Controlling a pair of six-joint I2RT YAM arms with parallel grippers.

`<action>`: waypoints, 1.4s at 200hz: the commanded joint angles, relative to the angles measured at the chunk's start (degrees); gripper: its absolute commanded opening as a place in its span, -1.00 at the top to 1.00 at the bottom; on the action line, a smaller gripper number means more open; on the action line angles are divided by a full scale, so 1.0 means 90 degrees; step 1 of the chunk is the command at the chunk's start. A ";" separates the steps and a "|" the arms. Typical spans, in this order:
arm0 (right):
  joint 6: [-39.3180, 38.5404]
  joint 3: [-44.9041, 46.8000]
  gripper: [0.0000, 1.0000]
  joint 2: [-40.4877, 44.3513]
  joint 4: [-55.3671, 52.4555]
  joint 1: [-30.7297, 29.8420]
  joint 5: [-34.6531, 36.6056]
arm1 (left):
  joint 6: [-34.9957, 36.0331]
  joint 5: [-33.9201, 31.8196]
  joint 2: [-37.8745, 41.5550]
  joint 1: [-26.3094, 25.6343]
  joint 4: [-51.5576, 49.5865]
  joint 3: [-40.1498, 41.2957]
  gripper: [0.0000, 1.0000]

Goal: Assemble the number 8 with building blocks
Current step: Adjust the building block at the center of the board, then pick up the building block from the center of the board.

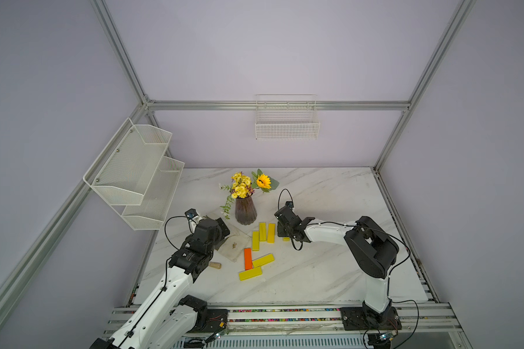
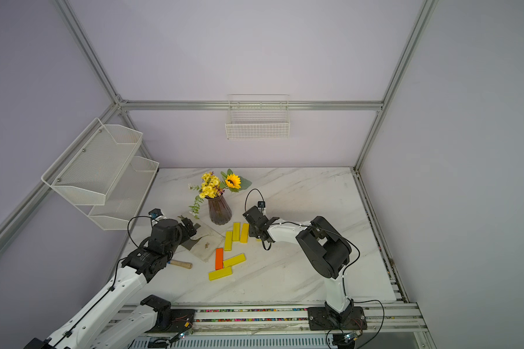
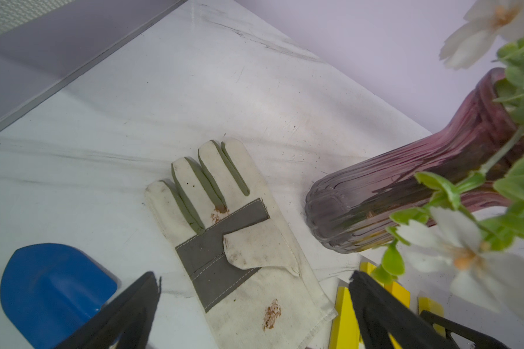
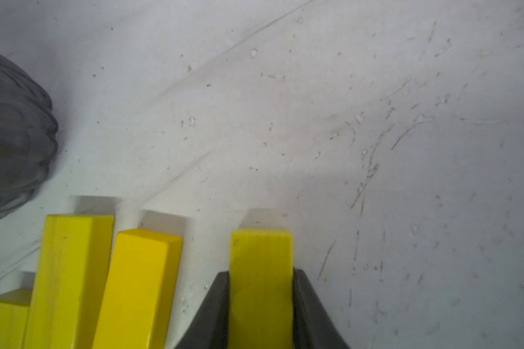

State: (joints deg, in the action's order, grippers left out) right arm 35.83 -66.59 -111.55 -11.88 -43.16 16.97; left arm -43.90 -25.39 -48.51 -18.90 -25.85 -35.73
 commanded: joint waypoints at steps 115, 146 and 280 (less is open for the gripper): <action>-0.0011 -0.0306 -0.08 -0.0205 -0.0205 -0.0011 0.0131 | 0.0029 -0.0128 0.0204 -0.0039 0.0098 0.0073 -1.00; -0.0324 -0.0358 -0.46 0.0018 -0.0138 -0.0017 0.0236 | 0.0044 -0.0116 0.0242 -0.0039 0.0099 0.0073 -1.00; -0.3628 0.0656 -0.32 0.1691 -0.0730 -0.2040 -0.0430 | 0.0068 -0.0101 0.0581 -0.0036 -0.0033 0.0044 -1.00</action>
State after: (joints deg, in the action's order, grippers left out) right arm 15.49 -61.76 -93.86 -14.24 -59.61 15.46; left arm -43.88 -25.78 -44.16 -18.90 -26.09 -35.70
